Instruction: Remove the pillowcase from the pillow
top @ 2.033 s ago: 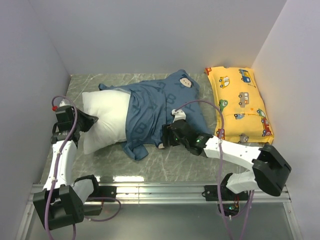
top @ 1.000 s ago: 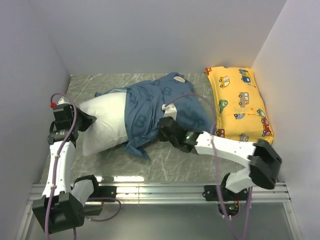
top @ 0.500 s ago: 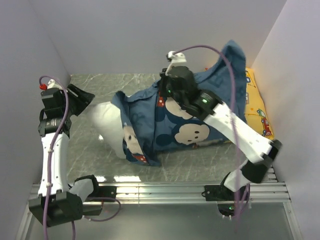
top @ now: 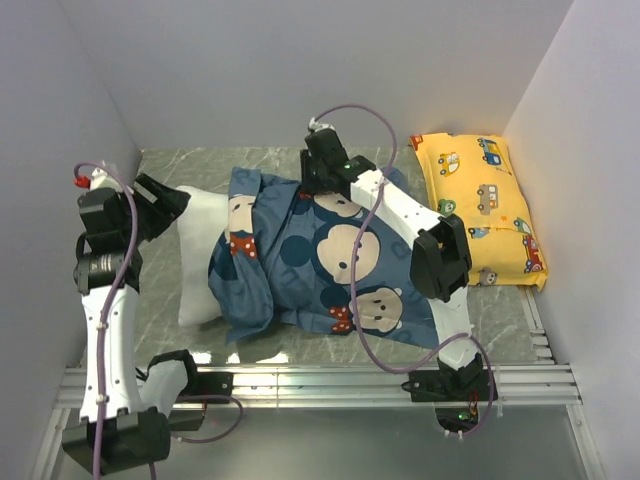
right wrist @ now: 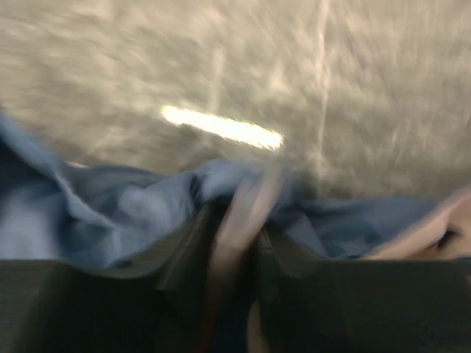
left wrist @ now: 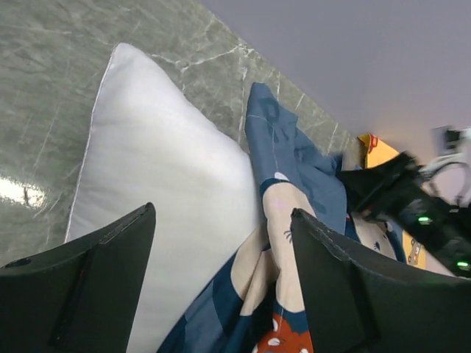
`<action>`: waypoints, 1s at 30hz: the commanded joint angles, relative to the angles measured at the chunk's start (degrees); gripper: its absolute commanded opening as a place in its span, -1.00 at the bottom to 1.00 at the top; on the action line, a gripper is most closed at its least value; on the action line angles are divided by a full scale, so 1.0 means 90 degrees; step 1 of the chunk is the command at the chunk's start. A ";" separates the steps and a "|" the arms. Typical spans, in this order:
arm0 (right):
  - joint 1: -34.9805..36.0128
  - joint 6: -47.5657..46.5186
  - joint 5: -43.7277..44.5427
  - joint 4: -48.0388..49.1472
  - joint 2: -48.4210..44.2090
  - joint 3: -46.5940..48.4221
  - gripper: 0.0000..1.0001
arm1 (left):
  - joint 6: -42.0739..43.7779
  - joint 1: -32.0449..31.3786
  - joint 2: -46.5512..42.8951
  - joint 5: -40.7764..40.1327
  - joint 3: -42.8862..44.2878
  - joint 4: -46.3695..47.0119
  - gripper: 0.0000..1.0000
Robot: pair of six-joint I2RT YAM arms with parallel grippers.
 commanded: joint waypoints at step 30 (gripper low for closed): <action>0.3301 0.0275 0.0653 0.1359 -0.2474 -0.3085 0.17 | -0.0964 -0.0003 0.0279 0.0821 -0.2932 0.1339 0.30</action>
